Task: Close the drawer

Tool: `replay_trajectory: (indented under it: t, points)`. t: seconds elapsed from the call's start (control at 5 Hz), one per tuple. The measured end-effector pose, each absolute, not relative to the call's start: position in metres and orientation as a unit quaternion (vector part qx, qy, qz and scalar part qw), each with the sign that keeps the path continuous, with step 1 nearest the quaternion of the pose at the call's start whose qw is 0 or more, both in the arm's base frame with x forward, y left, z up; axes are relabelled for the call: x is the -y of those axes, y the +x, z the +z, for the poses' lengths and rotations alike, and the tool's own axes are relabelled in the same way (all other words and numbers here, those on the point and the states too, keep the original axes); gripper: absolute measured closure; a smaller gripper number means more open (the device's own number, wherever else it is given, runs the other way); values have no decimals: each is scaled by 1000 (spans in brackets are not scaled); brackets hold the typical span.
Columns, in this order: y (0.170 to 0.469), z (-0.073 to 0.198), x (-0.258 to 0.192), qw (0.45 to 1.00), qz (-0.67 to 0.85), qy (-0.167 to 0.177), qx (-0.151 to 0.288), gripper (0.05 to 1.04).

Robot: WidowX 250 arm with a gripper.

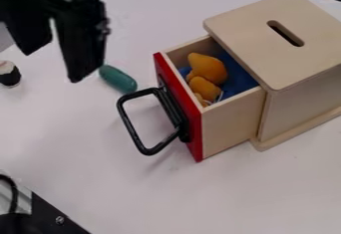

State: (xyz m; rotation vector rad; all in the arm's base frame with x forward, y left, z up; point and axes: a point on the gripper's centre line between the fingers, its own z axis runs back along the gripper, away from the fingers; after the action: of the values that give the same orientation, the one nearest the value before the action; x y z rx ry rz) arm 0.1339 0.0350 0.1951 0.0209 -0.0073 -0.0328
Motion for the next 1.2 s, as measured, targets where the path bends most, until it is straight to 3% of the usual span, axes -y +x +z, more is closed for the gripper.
replay_trajectory:
  t: [0.6,0.8,1.2]
  points:
    - [165,116,-68,987,-147,13,-57,83]
    - [172,102,-58,979,-193,28,-55,83]
    - [192,83,-39,972,-233,-11,-9,83]
